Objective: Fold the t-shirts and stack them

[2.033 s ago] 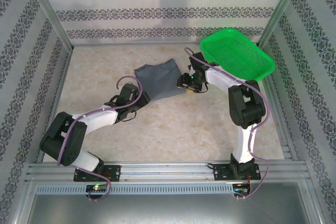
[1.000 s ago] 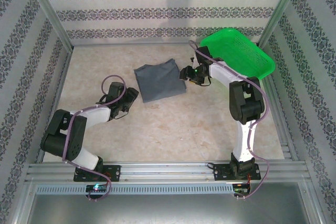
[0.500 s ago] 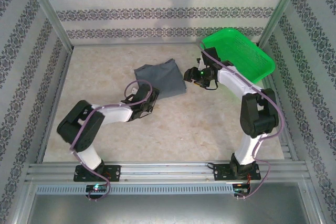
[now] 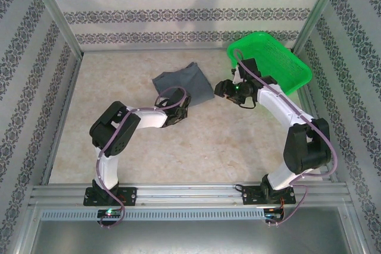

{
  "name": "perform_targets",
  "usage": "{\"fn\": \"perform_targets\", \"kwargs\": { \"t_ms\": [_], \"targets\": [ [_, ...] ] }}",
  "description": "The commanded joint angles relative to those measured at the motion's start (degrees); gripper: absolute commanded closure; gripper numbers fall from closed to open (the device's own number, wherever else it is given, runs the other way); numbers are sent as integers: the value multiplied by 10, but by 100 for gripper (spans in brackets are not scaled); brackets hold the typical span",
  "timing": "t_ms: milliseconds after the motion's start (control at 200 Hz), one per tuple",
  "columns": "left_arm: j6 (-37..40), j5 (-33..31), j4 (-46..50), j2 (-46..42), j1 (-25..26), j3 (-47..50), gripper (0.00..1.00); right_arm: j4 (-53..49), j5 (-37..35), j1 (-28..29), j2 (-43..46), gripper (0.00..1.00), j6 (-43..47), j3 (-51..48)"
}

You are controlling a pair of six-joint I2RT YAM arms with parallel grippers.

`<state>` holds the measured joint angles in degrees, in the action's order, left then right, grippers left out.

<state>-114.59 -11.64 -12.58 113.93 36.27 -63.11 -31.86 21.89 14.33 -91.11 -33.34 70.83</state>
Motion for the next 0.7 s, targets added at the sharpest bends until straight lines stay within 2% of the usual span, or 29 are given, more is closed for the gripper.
{"fn": "perform_targets", "kwargs": {
  "t_ms": [0, 160, 330, 490, 590, 694],
  "targets": [
    [-61, -32, 64, 21, -15, -12, 61, -13, -5, -9, 21, 43, -11, -7],
    [-52, -40, 36, 25, -67, 14, 100, -18, -9, -14, 32, 43, -13, -12],
    [10, -37, -13, 3, -151, 53, 100, -21, -13, -16, 46, 43, -16, -15],
    [130, 3, -77, -21, -272, 95, 100, -25, -12, -17, 58, 44, -16, -16],
    [243, 79, -143, -1, -371, 92, 100, -26, -10, -14, 67, 44, -12, -20],
    [331, 145, -158, 20, -463, 66, 100, -23, -4, -11, 77, 44, -5, -27]
  ]
}}
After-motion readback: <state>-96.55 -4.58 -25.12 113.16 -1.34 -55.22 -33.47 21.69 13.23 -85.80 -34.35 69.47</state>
